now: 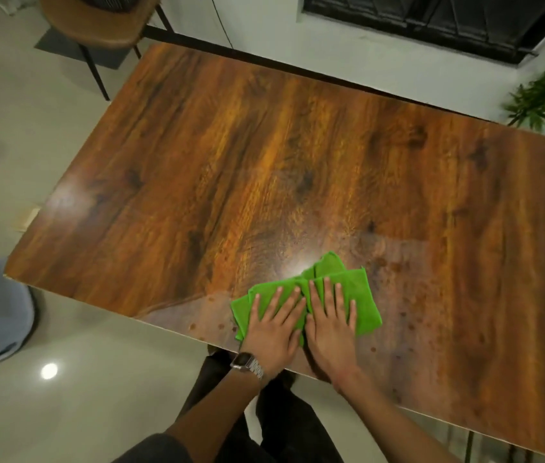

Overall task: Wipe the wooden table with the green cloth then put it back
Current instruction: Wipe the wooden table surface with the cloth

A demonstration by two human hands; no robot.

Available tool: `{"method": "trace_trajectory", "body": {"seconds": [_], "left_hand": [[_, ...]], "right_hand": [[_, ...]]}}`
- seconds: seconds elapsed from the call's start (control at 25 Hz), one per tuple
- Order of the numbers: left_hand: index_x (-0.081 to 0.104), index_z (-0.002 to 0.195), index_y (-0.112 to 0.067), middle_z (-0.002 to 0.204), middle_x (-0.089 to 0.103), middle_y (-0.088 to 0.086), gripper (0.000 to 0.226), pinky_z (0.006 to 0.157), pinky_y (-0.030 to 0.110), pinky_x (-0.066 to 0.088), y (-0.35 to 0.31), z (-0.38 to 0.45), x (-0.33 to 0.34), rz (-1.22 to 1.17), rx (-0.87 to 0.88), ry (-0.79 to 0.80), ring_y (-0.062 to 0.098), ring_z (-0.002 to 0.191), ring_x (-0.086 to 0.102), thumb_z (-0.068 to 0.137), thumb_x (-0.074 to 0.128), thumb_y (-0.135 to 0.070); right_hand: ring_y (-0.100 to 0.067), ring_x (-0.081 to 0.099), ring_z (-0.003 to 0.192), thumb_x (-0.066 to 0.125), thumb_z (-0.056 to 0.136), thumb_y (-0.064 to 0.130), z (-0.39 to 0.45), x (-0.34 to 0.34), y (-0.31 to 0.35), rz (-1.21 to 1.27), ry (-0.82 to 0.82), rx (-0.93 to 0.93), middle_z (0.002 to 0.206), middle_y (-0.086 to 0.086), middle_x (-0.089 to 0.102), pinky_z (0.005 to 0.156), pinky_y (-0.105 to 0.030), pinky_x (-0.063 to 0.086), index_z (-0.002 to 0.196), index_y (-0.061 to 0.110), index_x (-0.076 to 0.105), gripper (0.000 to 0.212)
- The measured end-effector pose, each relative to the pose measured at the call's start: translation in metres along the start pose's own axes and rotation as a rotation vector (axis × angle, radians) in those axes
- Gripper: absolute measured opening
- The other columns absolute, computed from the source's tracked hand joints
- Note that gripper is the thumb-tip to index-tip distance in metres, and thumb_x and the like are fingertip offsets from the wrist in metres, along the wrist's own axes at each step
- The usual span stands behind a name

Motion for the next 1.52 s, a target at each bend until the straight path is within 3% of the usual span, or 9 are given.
{"method": "trace_trajectory", "body": {"seconds": [0.2, 0.36, 0.48, 0.56, 0.64, 0.8, 1.0, 1.2, 1.52], "left_hand": [[0.030, 0.145, -0.027, 0.154, 0.026, -0.005, 0.057, 0.112, 0.048, 0.010, 0.076, -0.056, -0.002, 0.070, 0.032, -0.002, 0.023, 0.141, 0.027, 0.090, 0.037, -0.036], [0.024, 0.148, -0.025, 0.155, 0.023, -0.001, 0.052, 0.114, 0.044, 0.013, 0.161, -0.086, -0.008, 0.049, -0.069, -0.029, 0.024, 0.142, 0.026, 0.097, 0.022, -0.034], [0.036, 0.143, -0.016, 0.152, 0.030, 0.004, 0.054, 0.108, 0.042, 0.020, 0.213, -0.098, -0.020, 0.033, -0.075, -0.061, 0.031, 0.135, 0.037, 0.092, 0.030, -0.030], [0.040, 0.140, -0.011, 0.149, 0.036, 0.008, 0.053, 0.106, 0.043, 0.023, 0.233, -0.097, -0.027, 0.038, -0.030, -0.047, 0.035, 0.132, 0.041, 0.095, 0.025, -0.034], [0.041, 0.139, -0.009, 0.148, 0.038, 0.012, 0.057, 0.108, 0.045, 0.023, 0.234, -0.093, -0.026, 0.030, -0.022, -0.016, 0.035, 0.134, 0.036, 0.097, 0.017, -0.039], [0.042, 0.139, -0.009, 0.151, 0.035, 0.012, 0.068, 0.113, 0.051, 0.015, 0.197, -0.077, -0.014, 0.010, 0.004, 0.008, 0.032, 0.141, 0.024, 0.096, 0.011, -0.051], [0.041, 0.140, -0.011, 0.153, 0.030, 0.009, 0.069, 0.115, 0.050, 0.011, 0.104, -0.043, -0.007, 0.030, 0.224, 0.043, 0.031, 0.142, 0.023, 0.095, 0.011, -0.054], [0.039, 0.143, -0.013, 0.154, 0.030, 0.008, 0.069, 0.113, 0.054, 0.017, 0.000, -0.015, 0.007, 0.057, 0.380, 0.089, 0.030, 0.142, 0.023, 0.095, 0.009, -0.053], [0.029, 0.147, -0.020, 0.156, 0.026, 0.006, 0.064, 0.111, 0.055, 0.017, -0.162, 0.019, 0.038, 0.074, 0.440, 0.190, 0.028, 0.145, 0.012, 0.095, 0.013, -0.053]], "right_hand": [[-0.033, 0.008, 0.148, 0.030, 0.092, 0.040, -0.028, 0.020, 0.080, 0.023, 0.079, -0.051, 0.162, -0.009, 0.007, 0.114, -0.056, 0.001, 0.154, 0.030, 0.009, 0.066], [-0.036, 0.003, 0.147, 0.035, 0.093, 0.041, -0.011, 0.031, 0.162, 0.030, 0.151, -0.176, 0.161, -0.012, 0.007, 0.114, -0.059, -0.002, 0.154, 0.029, 0.011, 0.066], [-0.032, -0.015, 0.147, 0.035, 0.098, 0.039, 0.004, 0.038, 0.222, 0.084, 0.237, -0.253, 0.161, -0.011, -0.009, 0.115, -0.062, -0.005, 0.153, 0.030, 0.003, 0.065], [-0.029, -0.021, 0.146, 0.034, 0.099, 0.038, 0.009, 0.040, 0.240, 0.100, 0.261, -0.259, 0.161, -0.008, -0.013, 0.115, -0.060, -0.008, 0.153, 0.030, 0.000, 0.064], [-0.027, -0.013, 0.149, 0.035, 0.098, 0.037, 0.007, 0.039, 0.237, 0.082, 0.230, -0.263, 0.163, -0.006, -0.005, 0.117, -0.057, -0.006, 0.153, 0.029, 0.004, 0.064], [-0.019, 0.002, 0.150, 0.032, 0.096, 0.036, -0.004, 0.035, 0.195, 0.042, 0.148, -0.266, 0.163, 0.001, 0.007, 0.120, -0.050, 0.007, 0.153, 0.027, 0.009, 0.063], [-0.016, 0.000, 0.150, 0.033, 0.096, 0.036, -0.034, 0.017, 0.099, 0.087, 0.107, -0.045, 0.163, 0.005, 0.005, 0.121, -0.046, 0.001, 0.153, 0.029, 0.008, 0.063], [-0.017, 0.007, 0.150, 0.036, 0.096, 0.038, -0.071, -0.002, -0.002, 0.073, 0.076, 0.141, 0.162, 0.005, 0.010, 0.117, -0.046, 0.005, 0.153, 0.030, 0.014, 0.062], [-0.017, 0.007, 0.150, 0.034, 0.098, 0.038, -0.122, -0.028, -0.164, 0.071, 0.007, 0.281, 0.162, 0.008, 0.007, 0.116, -0.047, 0.007, 0.153, 0.033, 0.012, 0.060]]}}
Point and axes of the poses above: each hand's wrist, its own z-axis towards the middle knuckle, its own x-axis out of the palm, y = z × x, the point moved 7 cm from there along z, towards the middle knuckle
